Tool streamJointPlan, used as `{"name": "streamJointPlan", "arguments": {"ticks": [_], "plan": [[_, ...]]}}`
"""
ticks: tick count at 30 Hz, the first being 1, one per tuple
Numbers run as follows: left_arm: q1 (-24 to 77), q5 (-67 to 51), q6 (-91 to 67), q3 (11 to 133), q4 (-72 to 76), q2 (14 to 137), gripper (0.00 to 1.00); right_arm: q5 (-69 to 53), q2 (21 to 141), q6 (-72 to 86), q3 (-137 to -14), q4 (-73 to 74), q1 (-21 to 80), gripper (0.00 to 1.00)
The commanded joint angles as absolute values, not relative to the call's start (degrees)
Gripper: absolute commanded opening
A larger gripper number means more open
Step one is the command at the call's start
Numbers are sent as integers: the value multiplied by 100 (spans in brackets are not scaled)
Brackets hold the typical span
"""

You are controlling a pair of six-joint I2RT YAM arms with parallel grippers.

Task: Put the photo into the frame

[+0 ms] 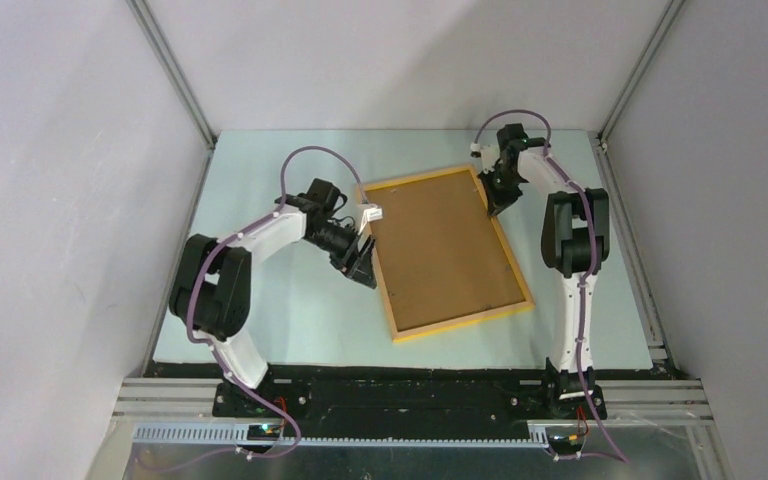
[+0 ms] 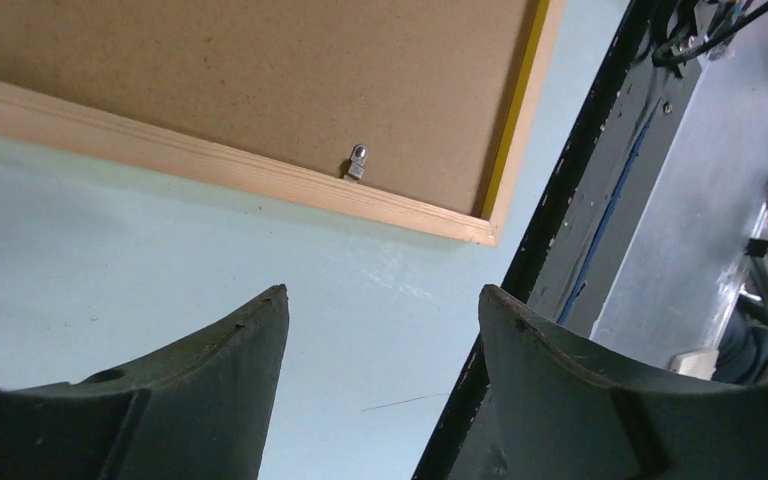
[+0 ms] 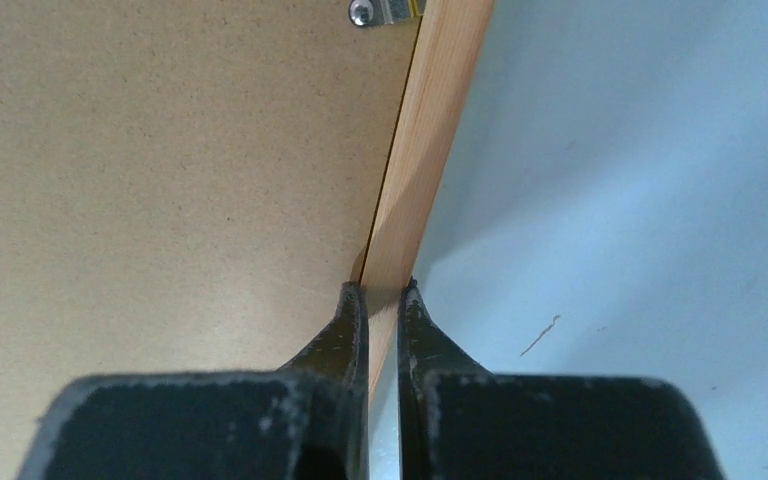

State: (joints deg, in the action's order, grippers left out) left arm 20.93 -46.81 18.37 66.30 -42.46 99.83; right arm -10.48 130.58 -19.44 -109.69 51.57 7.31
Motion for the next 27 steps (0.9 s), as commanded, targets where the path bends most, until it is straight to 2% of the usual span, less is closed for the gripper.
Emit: {"name": "streamJointPlan", "arguments": {"ticks": [1, 6, 11, 15, 27], "plan": [[2082, -4438, 2197, 6568, -4357, 9628, 74, -648, 13079, -3135, -11185, 5211, 997, 0], [1866, -3692, 1698, 6847, -4317, 9588, 74, -741, 13030, -3824, -10985, 5084, 1184, 0], [1752, -2092, 1163, 7180, -3955, 9610, 74, -1110, 12949, -4156, -10925, 5074, 1367, 0], [1669, -1289, 811, 7443, -3718, 9792, 75, -1193, 12832, -4486, -10884, 4951, 1684, 0], [1625, -822, 792, 7482, -3672, 10227, 75, -1449, 13341, -4755, -11548, 5159, 2478, 0]]}}
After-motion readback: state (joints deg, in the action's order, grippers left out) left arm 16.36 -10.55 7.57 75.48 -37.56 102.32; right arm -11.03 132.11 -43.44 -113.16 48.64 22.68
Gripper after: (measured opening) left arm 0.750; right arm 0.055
